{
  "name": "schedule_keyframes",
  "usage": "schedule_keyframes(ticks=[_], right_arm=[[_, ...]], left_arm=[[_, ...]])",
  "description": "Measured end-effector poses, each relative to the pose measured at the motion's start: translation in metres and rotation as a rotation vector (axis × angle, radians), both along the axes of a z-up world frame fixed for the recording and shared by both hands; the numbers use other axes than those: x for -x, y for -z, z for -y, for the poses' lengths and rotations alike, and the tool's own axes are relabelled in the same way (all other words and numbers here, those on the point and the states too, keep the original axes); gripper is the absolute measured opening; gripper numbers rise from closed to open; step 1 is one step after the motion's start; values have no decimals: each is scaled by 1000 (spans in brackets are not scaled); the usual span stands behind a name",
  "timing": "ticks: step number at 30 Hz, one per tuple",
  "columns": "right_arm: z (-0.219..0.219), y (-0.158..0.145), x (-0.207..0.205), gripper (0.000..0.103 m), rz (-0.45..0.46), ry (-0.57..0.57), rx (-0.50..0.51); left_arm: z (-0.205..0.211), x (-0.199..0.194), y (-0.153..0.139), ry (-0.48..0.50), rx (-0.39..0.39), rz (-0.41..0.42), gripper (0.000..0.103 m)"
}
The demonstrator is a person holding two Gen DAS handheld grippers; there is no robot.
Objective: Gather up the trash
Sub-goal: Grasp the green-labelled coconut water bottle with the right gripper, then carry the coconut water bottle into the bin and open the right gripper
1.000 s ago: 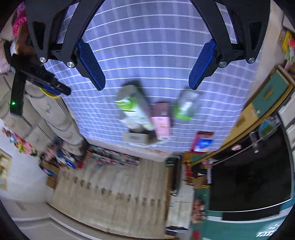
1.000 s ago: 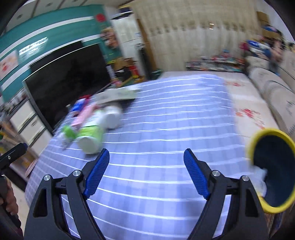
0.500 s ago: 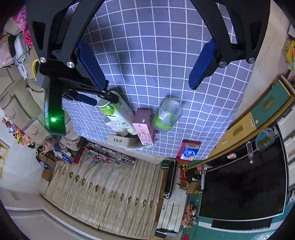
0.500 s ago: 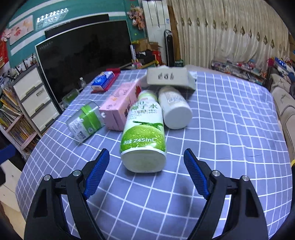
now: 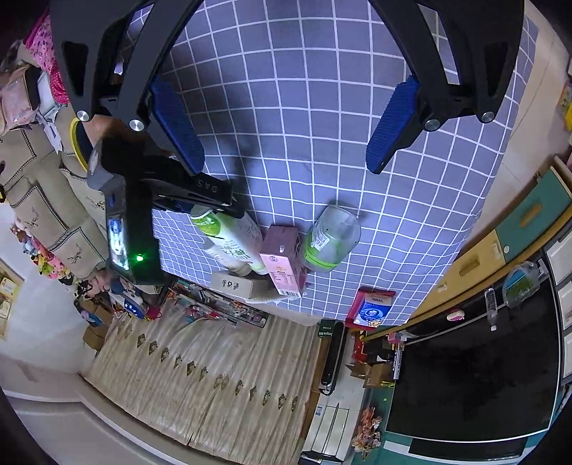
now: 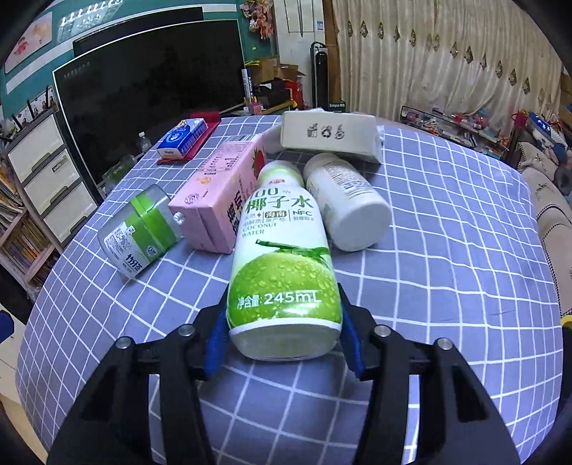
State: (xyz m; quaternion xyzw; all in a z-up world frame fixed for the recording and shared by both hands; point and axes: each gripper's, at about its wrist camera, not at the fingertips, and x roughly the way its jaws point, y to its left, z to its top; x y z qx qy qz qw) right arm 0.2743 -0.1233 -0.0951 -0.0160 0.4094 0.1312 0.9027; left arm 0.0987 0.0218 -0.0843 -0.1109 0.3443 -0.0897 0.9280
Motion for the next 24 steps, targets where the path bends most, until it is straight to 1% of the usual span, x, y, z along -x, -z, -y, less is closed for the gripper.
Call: schedule_keyframes(ticks=[4,9,12,20,24], right_arm=[[12,-18,16,50,38,-7,-28],[35,-56,42,49,119,-10,-92],[46,-69,52,49,147,-9,-117],[65,-86,76,49,151,-22,-173],[73,-95,90,49,165,-32,-173]], left_arm=[[0,0,2,-1,-7,-7,91],[3,-2,6,9,-2,-16,91],[9,-4,9,23,-7,-21,91],[17,-5,11,39,-12,-24,91],[17,-6,10,42,-14,-21,91]])
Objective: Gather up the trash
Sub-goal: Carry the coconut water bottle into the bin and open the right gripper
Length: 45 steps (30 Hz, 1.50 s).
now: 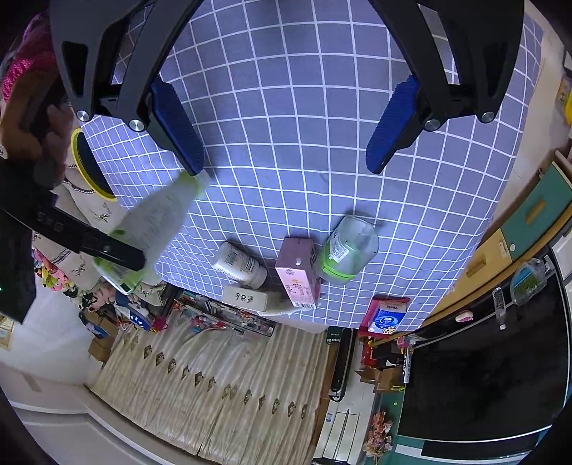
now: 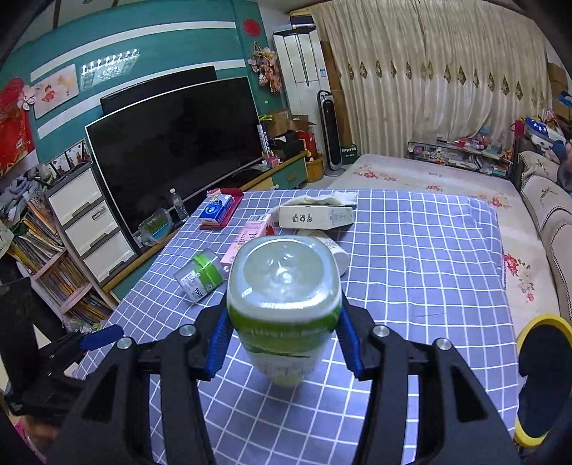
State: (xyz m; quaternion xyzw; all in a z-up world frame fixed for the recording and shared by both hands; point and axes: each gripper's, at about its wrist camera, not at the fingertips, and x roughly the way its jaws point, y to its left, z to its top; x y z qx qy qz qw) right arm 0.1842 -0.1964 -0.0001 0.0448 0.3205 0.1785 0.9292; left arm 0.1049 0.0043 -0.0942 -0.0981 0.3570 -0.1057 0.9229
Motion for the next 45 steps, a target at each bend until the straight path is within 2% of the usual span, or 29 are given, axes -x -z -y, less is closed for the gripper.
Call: schedule_keyframes(ticks=[11,21,27,32,37,41,45], right_arm=[[20,-8,15,49,0,12,-32],[62,-18,28,49,31,82,-48],[111,-25,40,49,62,197,-44],[184,-26,54,49,80,384,-10],[254,1,54,49,41,562,41],[298,48,43,49,-48,652,54],[322,91,33,49,-130,701,59]], left_arm=[[13,-2,2,23,-13,-9,91],[24,-5,4,42,-28,-16,91],[36,-9,2,58,-32,-15,91],[50,-12,0,78,-42,-8,91],[65,-17,1,98,-53,-19,91],[76,-21,2,114,-61,-30,91],[86,-25,1,120,-78,-32,91]])
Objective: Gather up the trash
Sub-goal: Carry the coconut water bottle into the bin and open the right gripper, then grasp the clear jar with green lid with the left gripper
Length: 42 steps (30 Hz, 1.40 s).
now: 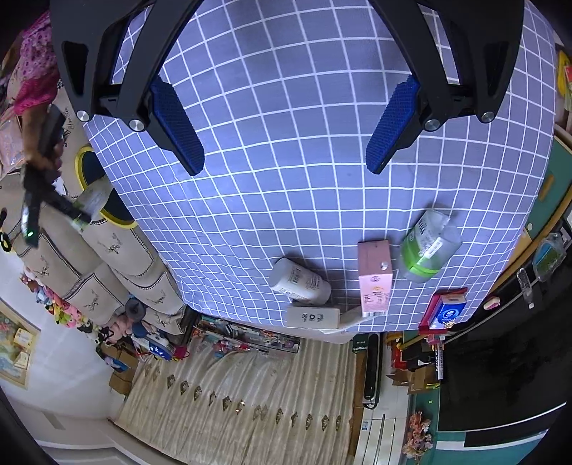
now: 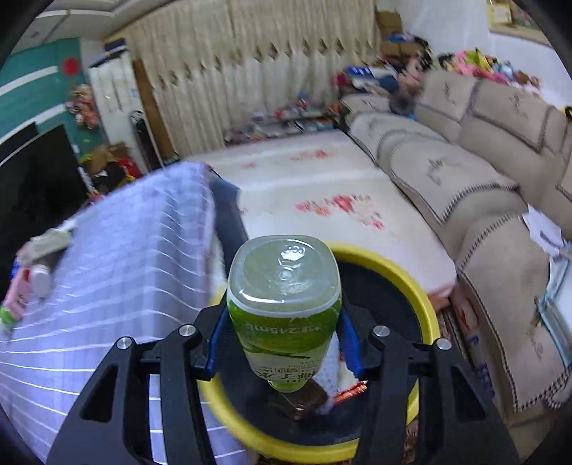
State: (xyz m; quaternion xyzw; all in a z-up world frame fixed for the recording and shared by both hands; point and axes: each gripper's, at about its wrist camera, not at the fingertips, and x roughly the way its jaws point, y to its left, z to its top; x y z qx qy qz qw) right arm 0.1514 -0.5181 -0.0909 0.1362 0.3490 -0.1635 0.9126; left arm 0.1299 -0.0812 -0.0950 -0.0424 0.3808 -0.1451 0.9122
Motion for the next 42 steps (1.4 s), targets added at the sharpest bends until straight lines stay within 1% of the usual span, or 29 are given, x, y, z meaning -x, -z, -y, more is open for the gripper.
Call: schedule_keyframes(ticks=[5,7,10,12,14,17,19,23,25,30,36,38,42], right_arm=[[18,35,-6,51,-60,42,-6],[21,40,-8,53,-69,58,-1],[27,39,-7,54,-67,90,-9],[27,35,-4,56,-56,99,-18],[23,30,1,58,-44,108,-5],[11,20,6,59,-31,88,7],[1,13,8,62,-15,74,19],[-20,-2,15,62,38,32,11],[-29,-10,18,64,63,12,4],[-43,-25,23,67,96,-21,-3],[-49,-29,23,67,87,-32,-28],[-51,-29,22,67,83,-34,-23],[-58,-30,18,67,80,-44,-25]], left_arm=[[8,-4,2,11,-8,-11,91],[9,-5,3,14,-9,-16,91],[9,-7,5,15,-6,-22,91],[8,-8,6,14,-5,-23,91],[5,-9,7,10,-5,-25,91],[-2,-11,10,-4,-4,-33,91],[-9,-13,11,-18,-6,-34,91],[-35,-21,8,-70,-36,-15,91],[-48,-29,7,-96,-49,-8,91],[-75,-59,9,-129,-86,-10,91],[-98,-104,16,-136,-116,-11,91],[-102,-114,17,-142,-119,-10,91],[-110,-135,30,-125,-121,-53,91]])
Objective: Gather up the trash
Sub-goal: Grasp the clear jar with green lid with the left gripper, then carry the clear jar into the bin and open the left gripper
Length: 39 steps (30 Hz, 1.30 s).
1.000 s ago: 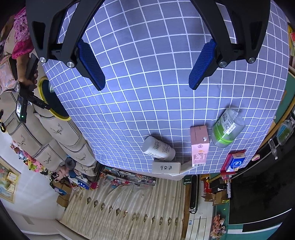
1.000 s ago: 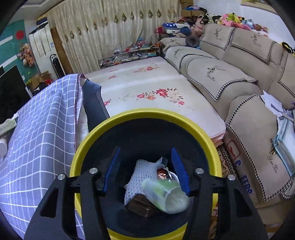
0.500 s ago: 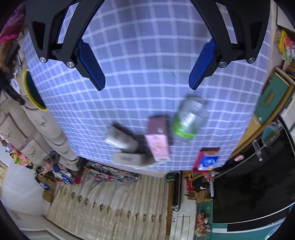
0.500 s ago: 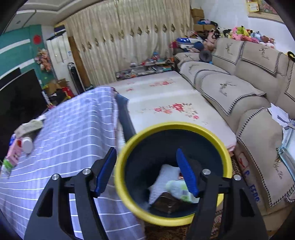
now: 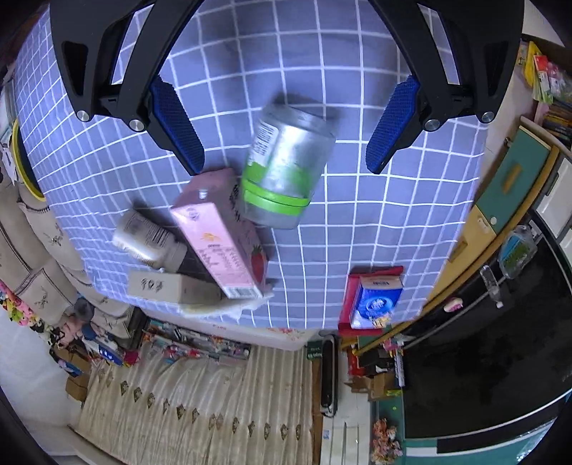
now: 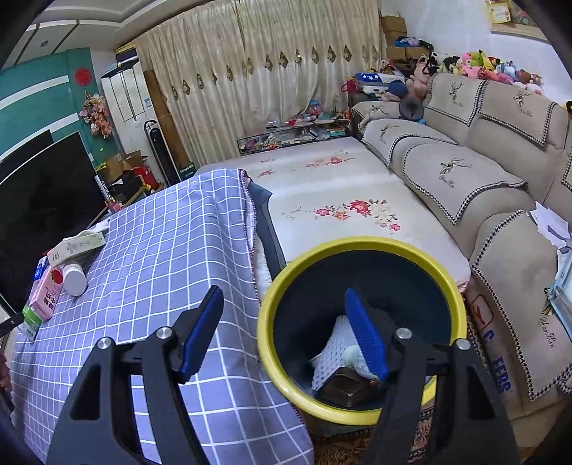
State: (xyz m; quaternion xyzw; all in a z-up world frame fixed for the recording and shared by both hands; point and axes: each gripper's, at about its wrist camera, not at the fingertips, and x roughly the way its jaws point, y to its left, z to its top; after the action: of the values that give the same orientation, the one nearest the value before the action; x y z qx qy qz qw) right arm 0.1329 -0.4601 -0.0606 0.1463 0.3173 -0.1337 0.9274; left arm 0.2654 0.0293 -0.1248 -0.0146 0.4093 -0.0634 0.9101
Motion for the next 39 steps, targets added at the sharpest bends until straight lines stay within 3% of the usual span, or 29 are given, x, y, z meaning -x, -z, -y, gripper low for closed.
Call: schedule_keyframes(ticks=[4,9,23,33,39], right_arm=[[-6,0,-6,67,-3,-14,-4],[-15,3,-13,67,-9,-33,-8],[-10,8,-8,67,-16,-34,-24],[-16,11,-8,67,-20,-57,-30],[-20,13,-9,67,-25,-66,-33]], left_arm=[[0,-15,12,7,-25,-39,81],[6,-25,19,35,-46,-47,78],[6,-41,38,27,-43,-78,56],[11,6,31,41,-40,-60,49],[35,46,23,82,6,-50,49]])
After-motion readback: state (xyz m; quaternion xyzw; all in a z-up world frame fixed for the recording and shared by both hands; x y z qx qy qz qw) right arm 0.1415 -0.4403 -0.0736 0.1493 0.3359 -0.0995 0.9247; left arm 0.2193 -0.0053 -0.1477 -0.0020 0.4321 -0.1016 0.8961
